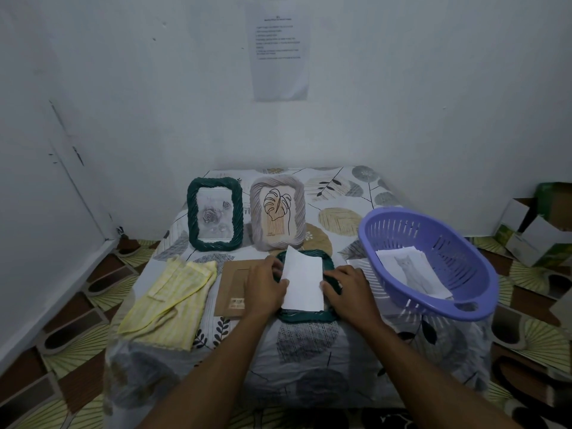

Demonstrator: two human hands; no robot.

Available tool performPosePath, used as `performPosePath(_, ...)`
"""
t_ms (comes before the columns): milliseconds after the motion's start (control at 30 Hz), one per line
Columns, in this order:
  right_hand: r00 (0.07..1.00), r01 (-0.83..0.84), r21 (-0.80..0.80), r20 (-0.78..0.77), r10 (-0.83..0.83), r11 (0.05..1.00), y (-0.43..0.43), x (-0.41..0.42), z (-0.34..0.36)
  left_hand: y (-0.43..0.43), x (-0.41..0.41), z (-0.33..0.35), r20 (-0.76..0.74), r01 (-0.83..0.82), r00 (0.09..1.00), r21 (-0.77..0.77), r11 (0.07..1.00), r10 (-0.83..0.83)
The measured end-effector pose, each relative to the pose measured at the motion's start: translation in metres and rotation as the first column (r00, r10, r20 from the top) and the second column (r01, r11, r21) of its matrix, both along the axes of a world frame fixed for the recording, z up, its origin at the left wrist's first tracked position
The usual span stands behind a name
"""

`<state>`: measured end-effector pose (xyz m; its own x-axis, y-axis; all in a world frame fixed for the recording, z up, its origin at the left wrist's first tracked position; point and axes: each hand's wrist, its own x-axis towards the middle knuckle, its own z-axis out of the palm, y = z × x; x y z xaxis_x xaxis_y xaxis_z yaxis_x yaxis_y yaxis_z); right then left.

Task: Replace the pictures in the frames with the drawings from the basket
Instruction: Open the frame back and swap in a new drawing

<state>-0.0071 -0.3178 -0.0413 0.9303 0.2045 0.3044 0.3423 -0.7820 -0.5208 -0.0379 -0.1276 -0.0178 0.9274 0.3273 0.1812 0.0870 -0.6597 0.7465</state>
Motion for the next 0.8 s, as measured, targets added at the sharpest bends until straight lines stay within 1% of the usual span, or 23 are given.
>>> performPosePath(167, 0.998, -0.04, 0.028, -0.037, 0.041, 0.999, -0.001, 0.001, 0.008, 0.002, 0.003, 0.009, 0.015, -0.016, 1.0, -0.159, 0.987, 0.019)
performPosePath(233, 0.998, -0.062, 0.004, -0.019, 0.062, 0.998, 0.0, -0.001, 0.015, 0.003, 0.003, 0.014, 0.0, -0.004, 1.0, -0.238, 0.971, 0.004)
performPosePath(333, 0.987, -0.14, -0.023, 0.077, 0.141, 0.99, 0.007, -0.004, 0.033, 0.006, 0.001, 0.019, 0.013, 0.024, 1.0, -0.395, 0.918, -0.021)
performPosePath(400, 0.968, -0.178, -0.032, 0.176, 0.18, 0.984, 0.012, -0.007, 0.054, 0.008, 0.001, 0.022, 0.007, 0.02, 1.0, -0.519, 0.855, -0.019)
performPosePath(433, 0.956, -0.171, -0.026, 0.237, 0.172, 0.985, 0.011, -0.007, 0.066, 0.009, 0.001, 0.023, 0.0, 0.012, 1.0, -0.568, 0.823, -0.015)
performPosePath(500, 0.93, -0.08, -0.042, 0.355, 0.09, 0.996, 0.0, -0.002, 0.086, 0.008, 0.003, 0.026, -0.016, 0.01, 1.0, -0.64, 0.769, -0.026)
performPosePath(533, 0.934, 0.0, -0.075, 0.357, 0.027, 0.997, -0.01, 0.002, 0.095, 0.006, 0.003, 0.028, -0.022, 0.017, 0.999, -0.662, 0.75, -0.043)
performPosePath(567, 0.955, 0.081, -0.122, 0.294, -0.041, 0.989, -0.022, 0.007, 0.101, 0.003, 0.004, 0.03, -0.027, 0.028, 0.998, -0.673, 0.74, -0.063)
performPosePath(600, 0.98, 0.129, -0.168, 0.171, -0.1, 0.977, -0.035, 0.012, 0.104, -0.001, 0.005, 0.032, -0.033, 0.038, 0.996, -0.672, 0.74, -0.081)
performPosePath(633, 0.99, 0.14, -0.2, 0.014, -0.14, 0.97, -0.046, 0.016, 0.106, -0.007, 0.007, 0.033, -0.038, 0.048, 0.995, -0.663, 0.747, -0.097)
performPosePath(667, 0.977, 0.121, -0.212, -0.147, -0.155, 0.97, -0.055, 0.018, 0.107, -0.013, 0.009, 0.033, -0.044, 0.059, 0.992, -0.647, 0.76, -0.115)
performPosePath(700, 0.952, 0.088, -0.206, -0.27, -0.143, 0.975, -0.062, 0.019, 0.107, -0.021, 0.011, 0.033, -0.051, 0.074, 0.989, -0.629, 0.774, -0.136)
performPosePath(733, 0.938, 0.059, -0.189, -0.326, -0.119, 0.98, -0.066, 0.02, 0.107, -0.029, 0.014, 0.032, -0.058, 0.09, 0.986, -0.61, 0.787, -0.157)
performPosePath(800, 0.95, 0.055, -0.136, -0.299, -0.094, 0.989, -0.072, 0.023, 0.109, -0.047, 0.019, 0.032, -0.065, 0.121, 0.979, -0.569, 0.813, -0.191)
